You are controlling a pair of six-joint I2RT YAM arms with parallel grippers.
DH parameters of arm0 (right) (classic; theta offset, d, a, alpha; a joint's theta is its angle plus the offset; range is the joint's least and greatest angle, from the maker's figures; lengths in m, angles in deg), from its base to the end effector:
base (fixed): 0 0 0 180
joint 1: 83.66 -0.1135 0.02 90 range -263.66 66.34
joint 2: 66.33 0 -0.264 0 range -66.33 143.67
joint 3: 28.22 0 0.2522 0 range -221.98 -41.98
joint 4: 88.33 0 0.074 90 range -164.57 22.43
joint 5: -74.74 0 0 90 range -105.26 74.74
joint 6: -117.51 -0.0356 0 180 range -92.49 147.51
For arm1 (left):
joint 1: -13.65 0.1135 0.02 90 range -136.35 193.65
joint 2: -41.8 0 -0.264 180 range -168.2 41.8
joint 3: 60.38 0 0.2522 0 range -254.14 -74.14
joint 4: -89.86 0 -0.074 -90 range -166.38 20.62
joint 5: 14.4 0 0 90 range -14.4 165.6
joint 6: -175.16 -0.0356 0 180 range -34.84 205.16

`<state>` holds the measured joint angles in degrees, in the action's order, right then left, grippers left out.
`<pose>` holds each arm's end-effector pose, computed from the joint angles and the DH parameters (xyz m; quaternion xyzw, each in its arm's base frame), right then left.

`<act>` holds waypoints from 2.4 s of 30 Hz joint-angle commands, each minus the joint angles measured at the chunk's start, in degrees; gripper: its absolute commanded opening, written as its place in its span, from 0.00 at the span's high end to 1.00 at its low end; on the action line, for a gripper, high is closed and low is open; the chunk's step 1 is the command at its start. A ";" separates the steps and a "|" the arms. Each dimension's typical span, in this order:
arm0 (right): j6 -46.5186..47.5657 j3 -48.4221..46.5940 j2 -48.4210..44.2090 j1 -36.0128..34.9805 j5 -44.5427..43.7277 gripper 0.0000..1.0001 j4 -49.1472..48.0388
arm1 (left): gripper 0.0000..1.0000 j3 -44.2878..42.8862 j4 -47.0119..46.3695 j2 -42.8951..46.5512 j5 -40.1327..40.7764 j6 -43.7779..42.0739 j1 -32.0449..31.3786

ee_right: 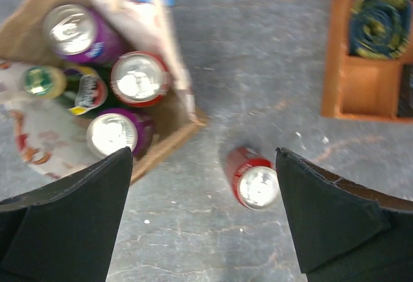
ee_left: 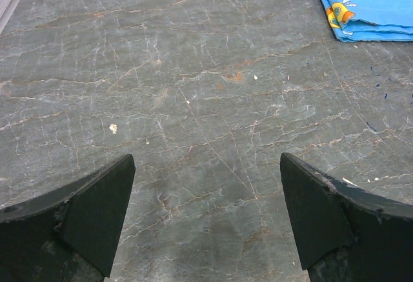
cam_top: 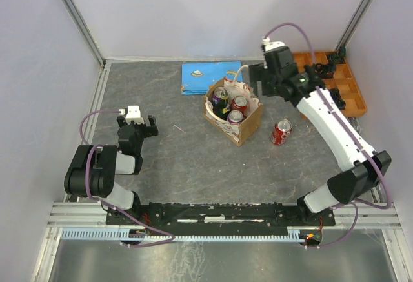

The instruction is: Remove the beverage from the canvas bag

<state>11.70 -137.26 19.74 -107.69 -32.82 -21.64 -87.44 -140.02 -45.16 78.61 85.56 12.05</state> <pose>0.2894 0.1173 0.4007 -0.0053 0.9107 0.0004 0.4130 0.2403 -0.0048 0.1399 -0.0089 0.7660 0.0089 0.6427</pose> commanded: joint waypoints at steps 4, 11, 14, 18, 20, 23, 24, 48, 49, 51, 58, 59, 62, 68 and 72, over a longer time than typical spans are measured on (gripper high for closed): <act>3.07 1.01 3.70 -7.65 3.50 0.03 -9.52 | 0.01 -0.30 -3.41 0.10 1.31 -0.14 0.20; 2.62 2.53 9.49 -9.51 5.67 0.03 -10.99 | 0.01 -0.28 -3.39 0.11 1.33 -0.15 0.22; 2.97 4.80 10.71 -9.84 7.11 0.01 -13.13 | 0.01 -0.23 -3.44 -0.01 1.32 -0.14 0.20; 2.94 7.65 11.51 -9.90 8.48 0.01 -15.58 | 0.01 -0.24 -3.48 0.03 1.31 -0.14 0.20; 2.89 8.96 11.88 -9.90 8.79 0.01 -16.23 | 0.01 -0.24 -3.54 -0.04 1.34 -0.14 0.20; 2.89 10.45 12.63 -10.02 9.59 0.01 -17.15 | 0.01 -0.19 -3.75 -0.06 1.30 -0.14 0.21; 2.89 10.74 13.03 -10.00 9.97 0.01 -17.38 | 0.01 -0.21 -3.71 -0.05 1.32 -0.14 0.20; 2.54 8.21 24.82 -10.37 8.40 0.65 -14.50 | 0.01 -0.23 -3.77 -0.06 1.26 -0.06 0.21; 2.54 7.86 24.93 -10.44 8.13 0.77 -13.92 | 0.01 -0.24 -3.77 -0.05 1.27 -0.03 0.20; 2.69 7.50 24.94 -10.55 7.43 0.98 -12.84 | 0.01 -0.23 -3.79 -0.08 1.25 -0.05 0.20; 4.61 5.94 22.51 -11.35 5.87 1.00 -11.43 | 0.01 -0.24 -3.83 -0.10 1.25 -0.05 0.19; 4.67 5.27 21.82 -11.43 5.81 1.00 -11.46 | 0.01 -0.24 -3.78 -0.11 1.26 -0.05 0.24; 4.94 2.78 19.81 -11.63 5.36 1.00 -11.54 | 0.01 -0.23 -3.65 -0.05 1.24 -0.05 0.20; 5.85 -1.54 16.17 -11.78 4.44 1.00 -10.87 | 0.01 -0.19 -3.55 -0.01 1.26 -0.14 0.20; 5.97 -2.70 14.21 -11.79 3.67 1.00 -10.49 | 0.01 -0.22 -3.56 0.01 1.33 -0.14 0.20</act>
<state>16.42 -134.82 40.39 -119.19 -26.31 -30.04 -87.44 -139.99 -45.16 78.61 85.56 12.05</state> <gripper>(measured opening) 0.694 0.991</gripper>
